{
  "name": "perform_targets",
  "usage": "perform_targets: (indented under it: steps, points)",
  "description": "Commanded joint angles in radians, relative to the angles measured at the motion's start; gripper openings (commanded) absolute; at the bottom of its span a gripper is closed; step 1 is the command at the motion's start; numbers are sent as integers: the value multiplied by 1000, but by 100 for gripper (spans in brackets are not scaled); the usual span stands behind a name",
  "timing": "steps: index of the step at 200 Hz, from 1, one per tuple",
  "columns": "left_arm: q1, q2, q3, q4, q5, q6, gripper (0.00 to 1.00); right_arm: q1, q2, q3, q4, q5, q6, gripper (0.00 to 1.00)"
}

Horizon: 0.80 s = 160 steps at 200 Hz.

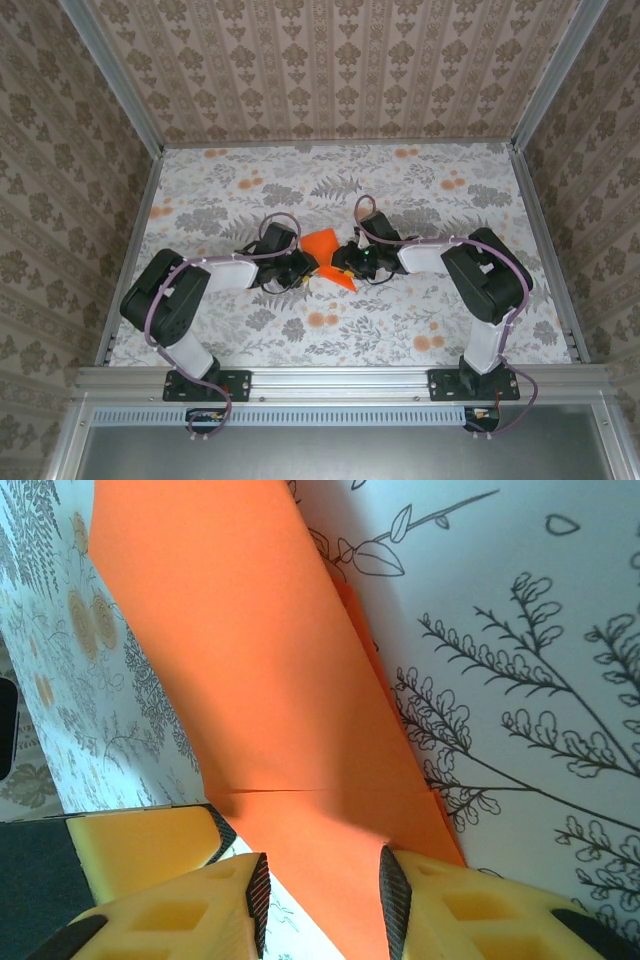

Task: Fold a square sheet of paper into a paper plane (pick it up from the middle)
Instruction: Fold the wing for the fifth time at the center of the table.

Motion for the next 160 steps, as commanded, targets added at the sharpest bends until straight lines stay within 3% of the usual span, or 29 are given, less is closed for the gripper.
perform_targets:
  steps: [1, 89, 160]
  points:
    - [3, 34, 24, 74, 12, 1, 28, -7, 43, -35, -37, 19, 4, 38]
    - [7, 25, 0, 167, 21, 8, 22, -21, 23, -49, -29, 11, -20, 39]
    - [7, 33, 54, 54, 38, 47, 7, -34, -93, -51, 10, -21, -234, 57]
